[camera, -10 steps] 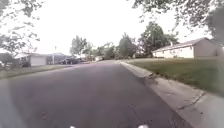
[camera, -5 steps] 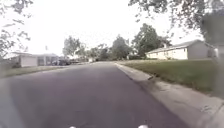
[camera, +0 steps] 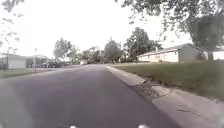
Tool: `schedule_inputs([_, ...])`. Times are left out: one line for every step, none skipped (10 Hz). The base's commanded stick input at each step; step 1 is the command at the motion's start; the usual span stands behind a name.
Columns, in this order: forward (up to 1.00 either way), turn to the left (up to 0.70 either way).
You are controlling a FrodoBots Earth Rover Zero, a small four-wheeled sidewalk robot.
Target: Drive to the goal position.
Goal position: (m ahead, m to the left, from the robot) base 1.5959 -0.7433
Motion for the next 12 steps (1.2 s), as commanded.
schedule_inputs([1.0, -0.01])
schedule_inputs([1.0, -0.01])
schedule_inputs([1.0, -0.01])
schedule_inputs([1.0, -0.01])
schedule_inputs([1.0, -0.01])
schedule_inputs([1.0, -0.01])
schedule_inputs([1.0, -0.01])
schedule_inputs([1.0, -0.01])
schedule_inputs([1.0, -0.01])
schedule_inputs([1.0, -0.01])
schedule_inputs([1.0, -0.01])
schedule_inputs([1.0, -0.01])
